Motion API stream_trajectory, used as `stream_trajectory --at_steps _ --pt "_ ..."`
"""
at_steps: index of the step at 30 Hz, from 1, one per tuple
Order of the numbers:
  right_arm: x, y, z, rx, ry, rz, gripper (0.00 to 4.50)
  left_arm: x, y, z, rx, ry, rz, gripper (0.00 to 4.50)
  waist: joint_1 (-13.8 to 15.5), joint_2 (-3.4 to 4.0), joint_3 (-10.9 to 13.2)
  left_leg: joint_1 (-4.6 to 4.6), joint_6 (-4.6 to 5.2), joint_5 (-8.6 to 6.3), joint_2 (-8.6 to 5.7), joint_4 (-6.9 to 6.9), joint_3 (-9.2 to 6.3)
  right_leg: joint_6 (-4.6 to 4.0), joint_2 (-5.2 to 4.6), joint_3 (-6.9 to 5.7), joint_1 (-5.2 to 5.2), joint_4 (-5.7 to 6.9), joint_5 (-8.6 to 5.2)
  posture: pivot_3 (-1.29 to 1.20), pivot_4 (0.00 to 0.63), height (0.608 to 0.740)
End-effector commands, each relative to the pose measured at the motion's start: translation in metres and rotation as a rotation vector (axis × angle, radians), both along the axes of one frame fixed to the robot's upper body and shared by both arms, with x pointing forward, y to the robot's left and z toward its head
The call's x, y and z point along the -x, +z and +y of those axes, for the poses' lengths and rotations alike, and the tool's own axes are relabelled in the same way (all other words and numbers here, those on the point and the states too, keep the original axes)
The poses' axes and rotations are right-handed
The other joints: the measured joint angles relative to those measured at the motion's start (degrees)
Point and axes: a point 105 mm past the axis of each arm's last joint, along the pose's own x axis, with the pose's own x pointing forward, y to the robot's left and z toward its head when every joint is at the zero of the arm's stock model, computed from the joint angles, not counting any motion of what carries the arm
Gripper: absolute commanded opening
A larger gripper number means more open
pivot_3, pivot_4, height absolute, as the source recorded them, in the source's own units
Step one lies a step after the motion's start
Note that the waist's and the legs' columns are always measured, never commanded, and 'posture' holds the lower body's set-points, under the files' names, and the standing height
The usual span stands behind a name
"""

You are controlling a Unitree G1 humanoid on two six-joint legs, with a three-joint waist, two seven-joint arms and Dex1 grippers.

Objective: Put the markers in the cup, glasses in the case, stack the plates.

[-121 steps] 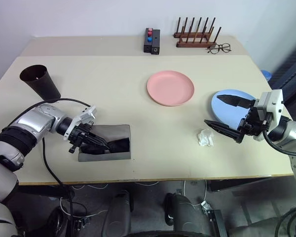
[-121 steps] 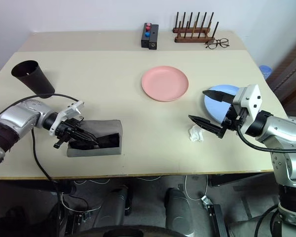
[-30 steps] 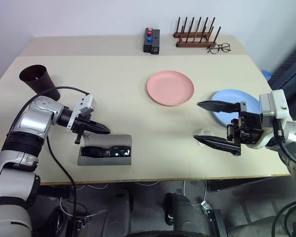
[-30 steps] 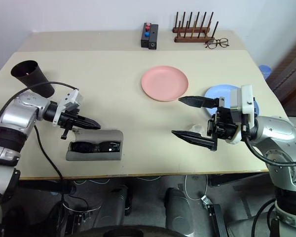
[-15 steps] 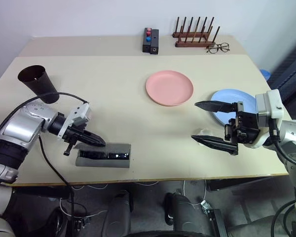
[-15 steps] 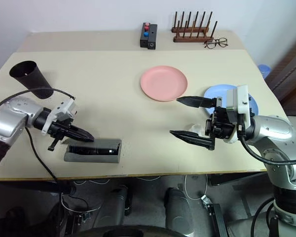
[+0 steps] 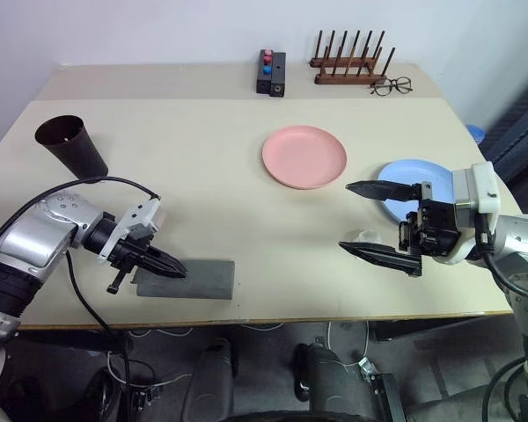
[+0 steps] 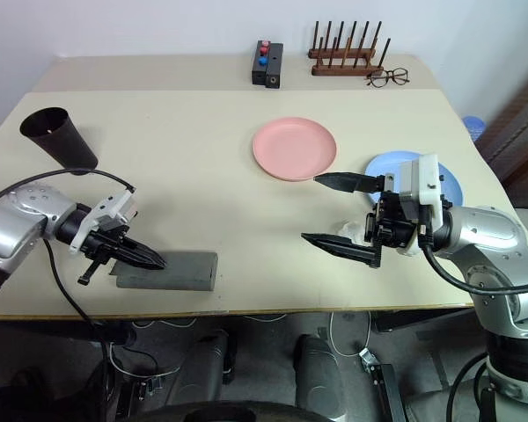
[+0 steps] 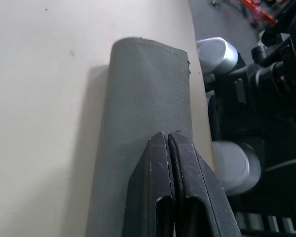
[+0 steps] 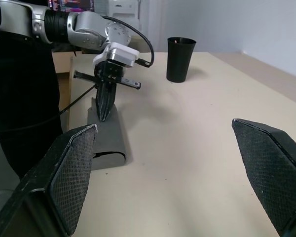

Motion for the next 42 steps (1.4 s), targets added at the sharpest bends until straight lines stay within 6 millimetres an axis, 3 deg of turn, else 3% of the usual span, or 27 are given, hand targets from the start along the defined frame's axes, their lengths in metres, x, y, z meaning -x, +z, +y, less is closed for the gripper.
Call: stream_trajectory --at_steps 1,9,16,27,32,36,41,42 --pt "0.000 0.006 0.001 -0.010 0.011 -0.039 4.50 0.004 -0.001 0.003 -0.028 -0.011 -0.014 0.03 -0.01 0.01 -0.01 0.00 0.00 0.00 0.00 0.00 0.00 0.00 0.00 0.00 0.00 0.00 0.00 0.00 0.150 0.740" --pt "-0.005 0.009 0.002 -0.010 0.018 -0.050 4.50 0.001 -0.005 0.002 -0.007 0.014 -0.042 0.03 -0.01 0.04 -0.01 0.03 0.00 0.00 0.00 -0.04 0.01 0.00 0.00 0.00 0.00 -0.02 0.00 0.00 0.150 0.740" --pt "-0.008 0.010 0.001 -0.011 0.012 -0.051 4.50 -0.016 0.008 -0.005 0.044 0.045 -0.124 0.03 0.05 0.03 -0.01 0.01 0.00 0.00 -0.01 0.00 0.02 0.00 -0.01 0.00 0.02 -0.04 0.00 0.00 0.150 0.740" --pt "-0.013 0.013 -0.002 -0.008 -0.020 -0.059 4.50 -0.044 0.084 -0.019 0.222 0.102 -0.218 0.03 0.05 0.01 0.00 -0.03 0.01 0.00 -0.01 0.01 0.00 0.01 0.02 -0.02 0.00 -0.01 0.00 0.00 0.150 0.740" --pt "-0.026 0.012 -0.008 -0.024 -0.109 -0.044 4.50 -0.064 0.112 -0.026 0.327 0.165 -0.261 0.03 0.01 0.01 0.00 -0.02 0.02 0.01 -0.01 0.02 0.01 0.01 0.02 -0.01 0.01 0.00 0.01 0.00 0.150 0.740" --pt "-0.040 0.012 -0.016 -0.035 -0.213 -0.033 4.50 -0.078 0.122 -0.031 0.413 0.207 -0.327 0.03 -0.01 0.01 0.00 -0.02 0.02 0.01 -0.02 0.05 0.01 0.02 0.03 -0.01 0.01 0.05 0.01 0.00 0.150 0.740" --pt "-0.057 0.003 -0.032 -0.010 -0.364 -0.032 4.50 -0.083 0.121 -0.036 0.460 0.223 -0.363 0.03 -0.02 -0.01 0.01 -0.03 0.03 0.02 -0.02 0.06 0.01 0.02 0.04 -0.01 0.01 0.09 0.02 0.00 0.150 0.740" --pt "-0.059 0.003 -0.033 -0.011 -0.385 -0.037 4.50 -0.084 0.121 -0.037 0.467 0.228 -0.366 0.27 -0.02 -0.01 0.01 -0.02 0.02 0.02 -0.02 0.06 0.01 0.02 0.04 0.00 0.01 0.09 0.02 0.00 0.150 0.740"
